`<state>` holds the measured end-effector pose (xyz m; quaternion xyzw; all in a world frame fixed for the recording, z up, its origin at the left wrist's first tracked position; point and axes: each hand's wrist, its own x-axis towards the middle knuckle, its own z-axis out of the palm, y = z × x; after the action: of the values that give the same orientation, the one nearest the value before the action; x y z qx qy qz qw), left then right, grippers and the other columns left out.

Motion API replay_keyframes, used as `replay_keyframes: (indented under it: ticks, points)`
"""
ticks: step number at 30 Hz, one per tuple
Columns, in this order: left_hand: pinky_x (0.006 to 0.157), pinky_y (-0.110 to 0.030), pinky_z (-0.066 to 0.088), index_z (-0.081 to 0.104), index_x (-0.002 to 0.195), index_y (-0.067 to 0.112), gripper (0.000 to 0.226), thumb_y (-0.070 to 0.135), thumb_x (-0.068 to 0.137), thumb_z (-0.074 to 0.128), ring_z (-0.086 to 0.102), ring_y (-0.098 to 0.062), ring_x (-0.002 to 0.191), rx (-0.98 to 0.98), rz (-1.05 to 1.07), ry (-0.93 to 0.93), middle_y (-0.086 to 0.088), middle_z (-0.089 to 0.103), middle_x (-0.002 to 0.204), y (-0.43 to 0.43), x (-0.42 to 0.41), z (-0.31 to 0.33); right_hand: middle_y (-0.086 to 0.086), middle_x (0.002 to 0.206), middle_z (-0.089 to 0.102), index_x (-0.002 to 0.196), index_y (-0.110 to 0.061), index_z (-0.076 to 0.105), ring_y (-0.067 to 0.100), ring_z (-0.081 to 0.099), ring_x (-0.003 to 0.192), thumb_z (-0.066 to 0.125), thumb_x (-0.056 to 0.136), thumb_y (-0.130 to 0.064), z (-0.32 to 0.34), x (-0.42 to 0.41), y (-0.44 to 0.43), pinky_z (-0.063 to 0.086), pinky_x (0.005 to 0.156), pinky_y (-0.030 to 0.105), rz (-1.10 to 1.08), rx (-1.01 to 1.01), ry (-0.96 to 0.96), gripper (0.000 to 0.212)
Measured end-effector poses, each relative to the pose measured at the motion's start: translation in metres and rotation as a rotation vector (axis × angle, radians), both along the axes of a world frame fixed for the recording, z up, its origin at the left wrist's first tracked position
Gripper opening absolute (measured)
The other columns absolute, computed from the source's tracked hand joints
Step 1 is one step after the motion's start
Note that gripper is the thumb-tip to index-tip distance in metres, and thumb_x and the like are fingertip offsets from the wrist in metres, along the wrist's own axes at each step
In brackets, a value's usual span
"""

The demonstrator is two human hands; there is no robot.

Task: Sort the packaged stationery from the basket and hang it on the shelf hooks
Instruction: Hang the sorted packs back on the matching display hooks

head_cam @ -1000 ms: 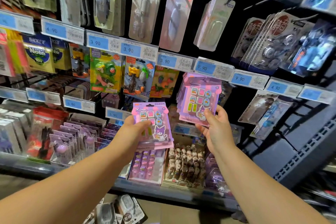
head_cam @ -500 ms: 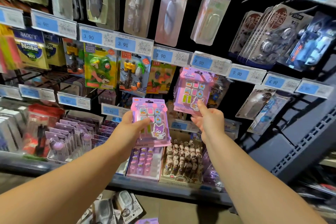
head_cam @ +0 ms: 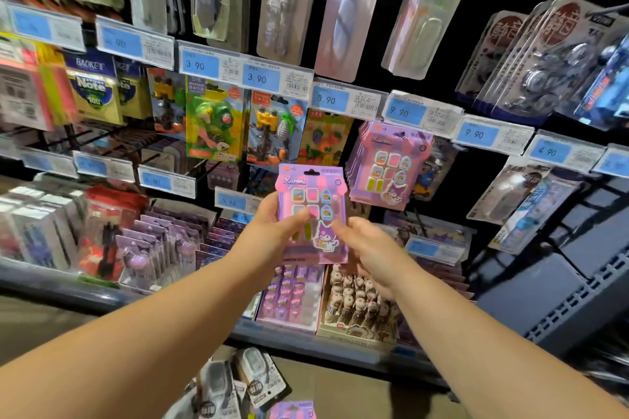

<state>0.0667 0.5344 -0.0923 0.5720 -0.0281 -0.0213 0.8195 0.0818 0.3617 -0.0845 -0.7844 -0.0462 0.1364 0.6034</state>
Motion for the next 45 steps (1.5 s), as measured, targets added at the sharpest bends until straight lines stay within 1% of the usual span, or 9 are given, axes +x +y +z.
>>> replay_keyframes:
  ticks: [4,8,13,17,21,25,36,40,45]
  points:
    - [0.058,-0.031,0.057,0.055,0.123,0.023,0.031,0.016,0.094,0.063,0.069,-0.027,0.092,0.024,0.000,0.003,-0.009,0.069,0.114,-0.001,-0.002,0.000,0.002,0.111,0.071,0.120,-0.022,0.058,0.017,0.069,0.092,0.060,0.094,-0.023,-0.001,-0.006,0.006,0.054,0.068,0.029,0.036,0.071,-0.117,0.026]
    - [0.075,-0.043,0.052,0.057,0.119,0.021,0.029,0.018,0.092,0.067,0.067,-0.028,0.089,0.129,0.016,0.017,-0.009,0.072,0.108,0.000,0.004,-0.007,-0.004,0.113,0.068,0.122,-0.026,0.054,0.012,0.069,0.088,0.057,0.096,-0.022,0.001,-0.007,0.003,0.049,0.052,0.023,-0.027,0.104,-0.182,0.026]
    - [0.050,-0.019,0.044,0.057,0.115,0.013,0.025,0.021,0.093,0.065,0.061,-0.002,0.055,0.184,0.039,-0.025,-0.006,0.070,0.095,-0.026,0.012,0.002,0.001,0.112,0.069,0.117,-0.020,0.054,0.016,0.070,0.086,0.054,0.097,-0.017,0.005,-0.005,-0.011,0.050,0.054,0.023,-0.195,0.250,-0.271,0.020]
    - [0.072,-0.040,0.053,0.061,0.118,0.021,0.029,0.026,0.091,0.068,0.069,-0.022,0.089,0.241,0.045,-0.053,-0.003,0.072,0.103,-0.048,0.026,0.008,0.004,0.114,0.068,0.118,-0.014,0.053,0.020,0.069,0.092,0.050,0.099,-0.014,0.007,-0.003,-0.021,0.052,0.055,0.025,-0.303,0.324,-0.323,0.020]
    - [0.058,-0.027,0.048,0.060,0.121,0.025,0.029,0.026,0.093,0.065,0.062,-0.010,0.071,0.222,0.077,-0.089,0.003,0.068,0.092,-0.066,0.034,0.015,0.004,0.106,0.068,0.113,-0.017,0.051,0.015,0.070,0.083,0.046,0.101,-0.012,0.013,0.001,-0.029,0.054,0.055,0.025,-0.406,0.347,-0.375,0.015]
    - [0.087,-0.044,0.055,0.058,0.121,0.032,0.034,0.028,0.089,0.070,0.068,-0.019,0.096,0.212,0.129,-0.075,-0.001,0.070,0.104,-0.082,0.041,0.022,0.003,0.104,0.068,0.120,-0.014,0.049,0.010,0.070,0.076,0.046,0.101,-0.013,0.017,0.010,-0.035,0.053,0.056,0.023,-0.489,0.347,-0.408,0.019]
    - [0.065,-0.026,0.045,0.053,0.128,0.030,0.038,0.026,0.092,0.066,0.062,-0.015,0.086,0.263,0.216,-0.084,0.003,0.063,0.100,-0.095,0.052,0.037,0.010,0.115,0.066,0.128,-0.011,0.046,0.025,0.070,0.095,0.049,0.100,-0.021,0.014,0.031,-0.039,0.058,0.074,0.034,-0.598,0.341,-0.398,0.030]
    - [0.080,-0.042,0.056,0.055,0.124,0.030,0.035,0.026,0.092,0.066,0.066,-0.021,0.094,0.293,0.236,-0.074,-0.003,0.066,0.108,-0.098,0.056,0.037,0.015,0.114,0.063,0.126,-0.006,0.043,0.025,0.070,0.089,0.055,0.097,-0.020,0.012,0.038,-0.039,0.057,0.062,0.025,-0.670,0.335,-0.384,0.034]
    - [0.082,-0.043,0.055,0.054,0.125,0.034,0.035,0.028,0.093,0.065,0.064,-0.023,0.094,0.354,0.263,-0.089,-0.003,0.063,0.116,-0.096,0.063,0.039,0.001,0.101,0.058,0.111,-0.012,0.044,0.010,0.064,0.075,0.060,0.094,-0.027,0.010,0.046,-0.038,0.058,0.068,0.031,-0.709,0.219,-0.341,0.028]
